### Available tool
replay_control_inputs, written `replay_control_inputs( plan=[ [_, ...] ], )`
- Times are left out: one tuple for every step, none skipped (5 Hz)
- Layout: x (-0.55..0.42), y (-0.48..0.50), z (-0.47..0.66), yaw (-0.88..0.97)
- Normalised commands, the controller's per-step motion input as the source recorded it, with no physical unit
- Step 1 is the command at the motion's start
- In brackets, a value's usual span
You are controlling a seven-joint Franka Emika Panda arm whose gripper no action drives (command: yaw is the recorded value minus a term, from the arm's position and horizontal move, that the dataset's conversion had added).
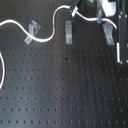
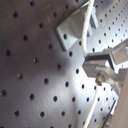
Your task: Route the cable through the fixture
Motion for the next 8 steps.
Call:
replay_control_inputs(
  plan=[
    [0.188, 0.272, -0.16, -0.39],
    [0.025, 0.345, -0.06, -0.4],
    [-0.121, 0.354, -0.04, -0.47],
    [-0.158, 0.352, -0.01, -0.5],
    [-0.202, 0.393, -0.01, -0.51],
    [-0.248, 0.371, -0.01, -0.53],
    [-0.244, 0.364, 0.03, -0.51],
    [0.114, 0.153, 0.18, -0.53]
  ],
)
